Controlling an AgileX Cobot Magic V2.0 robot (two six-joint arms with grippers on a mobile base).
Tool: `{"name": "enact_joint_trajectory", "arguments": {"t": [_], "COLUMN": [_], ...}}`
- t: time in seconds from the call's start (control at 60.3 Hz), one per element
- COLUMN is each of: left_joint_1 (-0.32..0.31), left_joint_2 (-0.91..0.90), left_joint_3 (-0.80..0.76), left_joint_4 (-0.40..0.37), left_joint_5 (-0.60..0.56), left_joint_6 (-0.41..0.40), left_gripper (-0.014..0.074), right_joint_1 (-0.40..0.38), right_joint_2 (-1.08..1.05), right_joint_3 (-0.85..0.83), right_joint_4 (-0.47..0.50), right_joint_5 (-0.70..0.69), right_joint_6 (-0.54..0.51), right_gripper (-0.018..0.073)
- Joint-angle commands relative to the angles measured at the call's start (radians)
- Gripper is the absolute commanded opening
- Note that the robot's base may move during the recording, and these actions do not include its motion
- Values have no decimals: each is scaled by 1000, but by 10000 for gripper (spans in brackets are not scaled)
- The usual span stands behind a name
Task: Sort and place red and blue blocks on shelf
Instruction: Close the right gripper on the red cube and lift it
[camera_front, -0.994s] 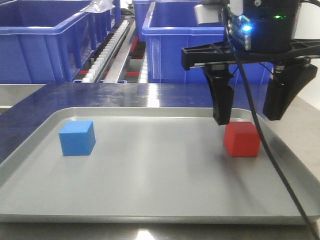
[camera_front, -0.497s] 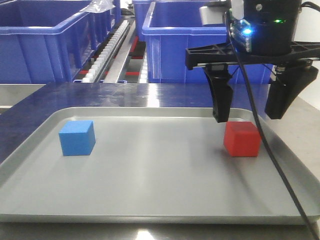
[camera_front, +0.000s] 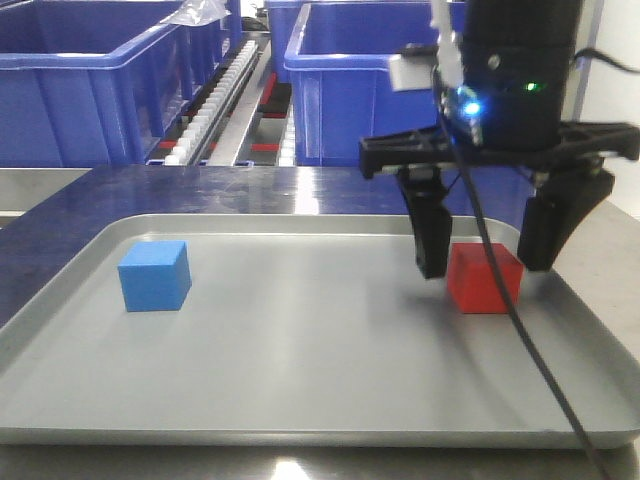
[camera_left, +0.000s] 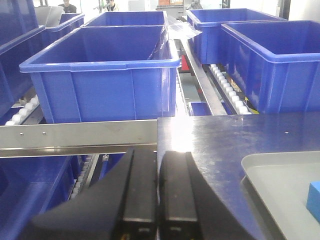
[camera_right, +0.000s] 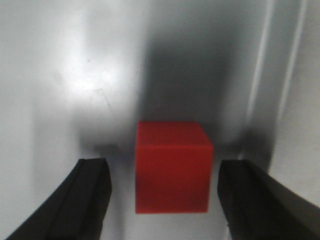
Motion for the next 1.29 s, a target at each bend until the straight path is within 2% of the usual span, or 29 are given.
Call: {"name": "enact_joint_trajectory", "arguments": {"t": [0.0, 0.298, 0.365, 0.464, 0.53, 0.63, 0.713, 0.895, 1.11, 1.276], "left_joint_1": [3, 3, 3, 3, 3, 3, 3, 3, 3, 3], "left_joint_2": [-15, -15, -15, -15, -15, -15, -15, -15, -15, -15], "left_joint_3": [21, 21, 21, 21, 21, 21, 21, 21, 21, 21], "left_joint_4": [-7, -7, -7, -7, -7, -7, -7, -7, -7, -7], "left_joint_5": [-84, -84, -84, -84, -84, -84, -84, -84, -84, -84], "left_joint_6": [-5, -5, -5, -5, -5, -5, -5, -5, -5, -5], "left_gripper": [124, 124, 124, 124, 124, 124, 124, 124, 124, 124], "right_joint_1": [-6, -7, -9, -14, -14, -15, -15, -19, -67, -160], "right_joint_2": [-32, -31, -31, -31, -31, -36, -53, -118, -262, -403], "right_joint_3": [-12, -9, -9, -9, -9, -9, -9, -9, 49, 213], "right_joint_4": [8, 11, 11, 11, 11, 11, 2, -28, -18, 59], "right_joint_5": [-22, -40, -40, -40, -39, -39, -39, -39, -125, -287], "right_joint_6": [-12, -7, -3, -3, -3, -4, -4, -33, -277, -452], "right_gripper": [564, 560, 527, 374, 206, 33, 66, 67, 67, 67]}}
